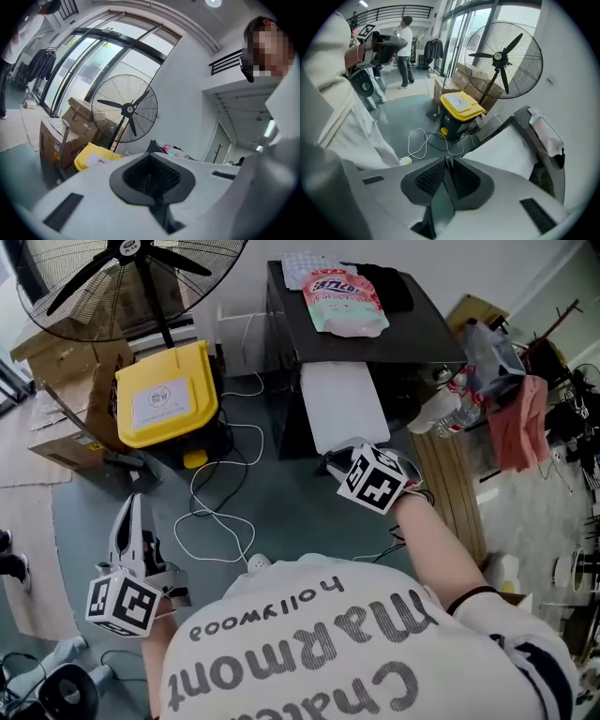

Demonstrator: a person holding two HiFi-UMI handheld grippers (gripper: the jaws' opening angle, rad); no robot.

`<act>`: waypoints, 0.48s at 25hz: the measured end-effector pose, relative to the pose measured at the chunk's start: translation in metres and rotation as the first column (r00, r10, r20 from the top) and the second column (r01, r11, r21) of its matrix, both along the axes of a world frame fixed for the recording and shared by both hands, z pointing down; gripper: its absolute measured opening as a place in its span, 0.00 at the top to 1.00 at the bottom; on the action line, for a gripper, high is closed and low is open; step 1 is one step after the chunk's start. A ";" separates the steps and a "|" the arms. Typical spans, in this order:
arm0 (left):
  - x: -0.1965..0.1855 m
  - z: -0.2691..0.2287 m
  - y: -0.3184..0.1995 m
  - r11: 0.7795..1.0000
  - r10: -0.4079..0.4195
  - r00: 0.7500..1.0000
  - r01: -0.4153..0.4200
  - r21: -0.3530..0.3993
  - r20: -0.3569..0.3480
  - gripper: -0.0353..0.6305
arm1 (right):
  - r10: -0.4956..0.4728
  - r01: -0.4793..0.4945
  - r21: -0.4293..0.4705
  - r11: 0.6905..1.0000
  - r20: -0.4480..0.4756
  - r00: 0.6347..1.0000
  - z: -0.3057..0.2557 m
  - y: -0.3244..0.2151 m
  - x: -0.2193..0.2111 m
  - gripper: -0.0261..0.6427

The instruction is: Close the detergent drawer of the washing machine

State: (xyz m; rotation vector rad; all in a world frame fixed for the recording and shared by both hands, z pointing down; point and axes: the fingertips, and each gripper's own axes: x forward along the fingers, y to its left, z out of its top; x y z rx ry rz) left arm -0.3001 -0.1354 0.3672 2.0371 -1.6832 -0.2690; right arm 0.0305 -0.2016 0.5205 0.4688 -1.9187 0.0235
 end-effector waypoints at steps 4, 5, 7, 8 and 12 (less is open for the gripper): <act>-0.007 -0.001 -0.010 1.000 0.013 1.000 -0.013 0.004 -0.005 0.94 | 0.004 -0.004 0.000 1.000 -0.020 1.000 -0.002 0.000 0.000 0.85; -0.009 -0.001 -0.012 1.000 0.016 1.000 -0.015 0.004 -0.006 0.94 | 0.005 -0.005 0.000 1.000 -0.024 1.000 -0.002 0.000 0.000 0.85; -0.012 -0.001 -0.015 1.000 0.020 1.000 -0.020 0.005 -0.006 0.94 | 0.008 -0.008 0.002 1.000 -0.027 1.000 -0.003 0.000 0.001 0.86; -0.013 -0.001 -0.017 1.000 0.022 1.000 -0.022 0.006 -0.006 0.94 | 0.008 -0.008 0.004 1.000 -0.028 1.000 -0.003 -0.001 0.000 0.86; -0.019 0.002 -0.020 1.000 0.023 1.000 -0.023 0.014 -0.009 0.94 | 0.002 -0.002 0.010 1.000 -0.022 1.000 -0.005 -0.001 -0.003 0.86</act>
